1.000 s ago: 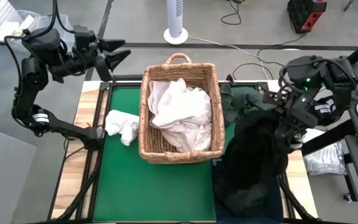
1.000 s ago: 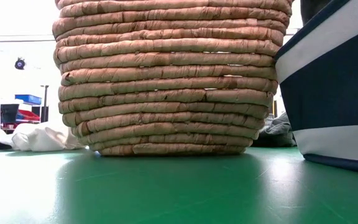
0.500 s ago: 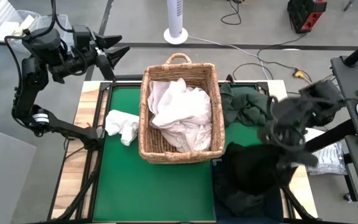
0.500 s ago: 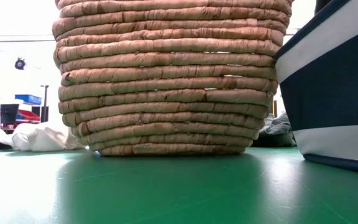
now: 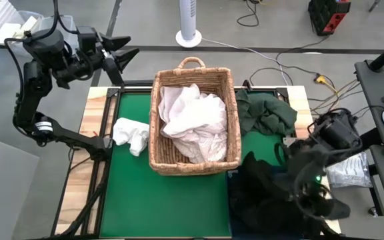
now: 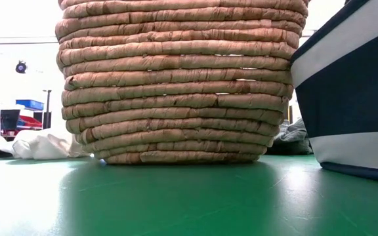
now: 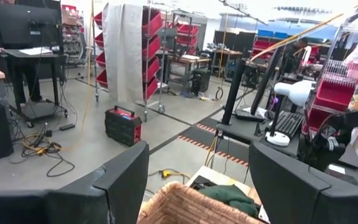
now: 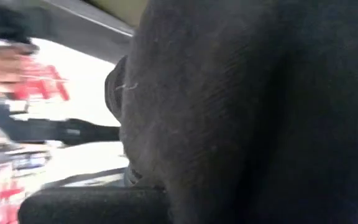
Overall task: Sort clothes
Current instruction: Put the black sweater into the laundry organizer
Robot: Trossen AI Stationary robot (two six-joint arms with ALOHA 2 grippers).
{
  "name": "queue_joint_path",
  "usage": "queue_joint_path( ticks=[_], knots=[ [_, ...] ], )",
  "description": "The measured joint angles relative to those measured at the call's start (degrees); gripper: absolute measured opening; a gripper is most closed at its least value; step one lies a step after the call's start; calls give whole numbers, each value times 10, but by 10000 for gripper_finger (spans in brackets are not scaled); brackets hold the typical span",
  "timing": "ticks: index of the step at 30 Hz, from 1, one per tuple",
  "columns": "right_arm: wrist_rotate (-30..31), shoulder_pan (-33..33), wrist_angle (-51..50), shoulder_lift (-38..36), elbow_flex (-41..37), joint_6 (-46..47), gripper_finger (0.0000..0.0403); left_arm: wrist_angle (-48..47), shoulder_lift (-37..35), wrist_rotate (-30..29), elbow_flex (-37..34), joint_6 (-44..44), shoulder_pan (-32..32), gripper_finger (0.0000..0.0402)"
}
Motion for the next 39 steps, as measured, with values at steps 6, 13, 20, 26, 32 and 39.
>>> queue_joint_path(
  ticks=[6, 13, 20, 26, 32, 39],
  knots=[
    [99, 37, 49, -7, 4, 42, 18, 6, 0, 0, 15, 4, 0, 252],
    [259, 36, -37, -27, -38, 44, 18, 14, 0, 0, 29, 35, 0, 252],
    [332, 31, -62, -39, -125, 35, 18, 14, 1, 0, 30, 47, 0, 252],
    [299, 34, -64, -54, -235, 28, 18, 14, 5, 0, 30, 61, 0, 252],
    [286, 34, -64, -55, -320, -11, 18, 12, 13, 0, 29, 62, 0, 252],
    [285, 34, -56, -52, -406, -37, 18, 12, 22, 0, 29, 62, 0, 252]
  ],
)
